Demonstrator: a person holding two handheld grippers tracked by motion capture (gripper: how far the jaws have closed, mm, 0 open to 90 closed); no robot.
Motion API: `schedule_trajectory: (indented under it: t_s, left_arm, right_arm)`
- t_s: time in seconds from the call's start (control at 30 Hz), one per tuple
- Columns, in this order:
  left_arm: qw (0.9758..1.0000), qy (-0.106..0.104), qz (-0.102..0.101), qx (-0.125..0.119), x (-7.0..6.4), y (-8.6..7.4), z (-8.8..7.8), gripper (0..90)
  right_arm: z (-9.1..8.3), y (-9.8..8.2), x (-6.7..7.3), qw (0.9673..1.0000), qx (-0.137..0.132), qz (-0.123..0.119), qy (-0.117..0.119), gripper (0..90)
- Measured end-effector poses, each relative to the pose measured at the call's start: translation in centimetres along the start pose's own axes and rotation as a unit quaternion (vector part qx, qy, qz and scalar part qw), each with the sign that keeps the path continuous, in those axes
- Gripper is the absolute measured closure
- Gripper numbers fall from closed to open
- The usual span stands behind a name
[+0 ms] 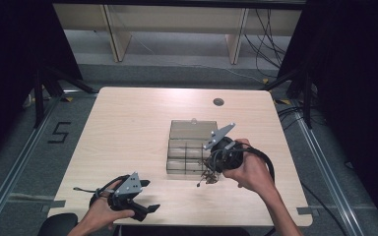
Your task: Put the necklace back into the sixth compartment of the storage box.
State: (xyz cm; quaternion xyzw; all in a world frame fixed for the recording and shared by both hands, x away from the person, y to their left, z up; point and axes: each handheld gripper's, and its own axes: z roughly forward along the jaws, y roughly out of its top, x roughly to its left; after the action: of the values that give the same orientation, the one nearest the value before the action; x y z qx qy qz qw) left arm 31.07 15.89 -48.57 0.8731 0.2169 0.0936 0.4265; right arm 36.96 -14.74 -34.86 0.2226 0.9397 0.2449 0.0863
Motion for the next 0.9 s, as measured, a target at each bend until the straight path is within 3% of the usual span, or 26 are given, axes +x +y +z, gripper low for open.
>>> schedule_trajectory:
  t_s: [0.07, 0.23, 0.27, 0.33, 0.5, 0.53, 0.8, 0.9]
  left_arm:
    - [0.9998, -0.005, -0.015, -0.011, -0.1, 0.0, 0.1, 15.1]
    - [0.9998, -0.005, -0.016, -0.009, -0.1, 0.0, 0.1, 15.0]
    - [0.9999, -0.004, -0.013, -0.009, -0.1, 0.0, 0.1, 15.1]
    - [1.0000, -0.001, 0.000, -0.001, 0.0, 0.0, 0.0, 15.1]
    - [0.9998, -0.002, -0.016, -0.008, -0.1, 0.0, 0.1, 15.0]
    - [0.9999, -0.002, -0.011, -0.008, -0.1, 0.0, 0.1, 15.0]
    - [0.9999, -0.006, -0.009, -0.010, -0.1, 0.0, 0.1, 15.1]
    - [0.9999, -0.005, -0.013, -0.008, -0.2, 0.0, 0.1, 15.0]
  right_arm:
    - [-0.3, 0.3, -0.4, 1.0000, 0.001, 0.002, 0.000, 83.8]
    - [-1.2, 1.2, -1.4, 1.0000, 0.002, 0.001, 0.000, 83.8]
    - [-1.4, 1.3, -1.4, 0.9999, 0.005, 0.010, -0.001, 83.9]
    - [-1.7, 1.7, -1.9, 1.0000, 0.000, 0.003, -0.006, 83.8]
    - [-2.2, 2.4, -2.8, 0.9999, 0.000, 0.013, -0.010, 83.9]
    - [-2.3, 2.5, -2.9, 0.9998, 0.001, 0.017, -0.013, 83.8]
    - [-1.7, 3.2, -4.4, 0.9993, 0.011, 0.031, -0.017, 83.8]
    - [-1.1, 3.4, -5.0, 0.9995, 0.015, 0.023, -0.017, 83.8]
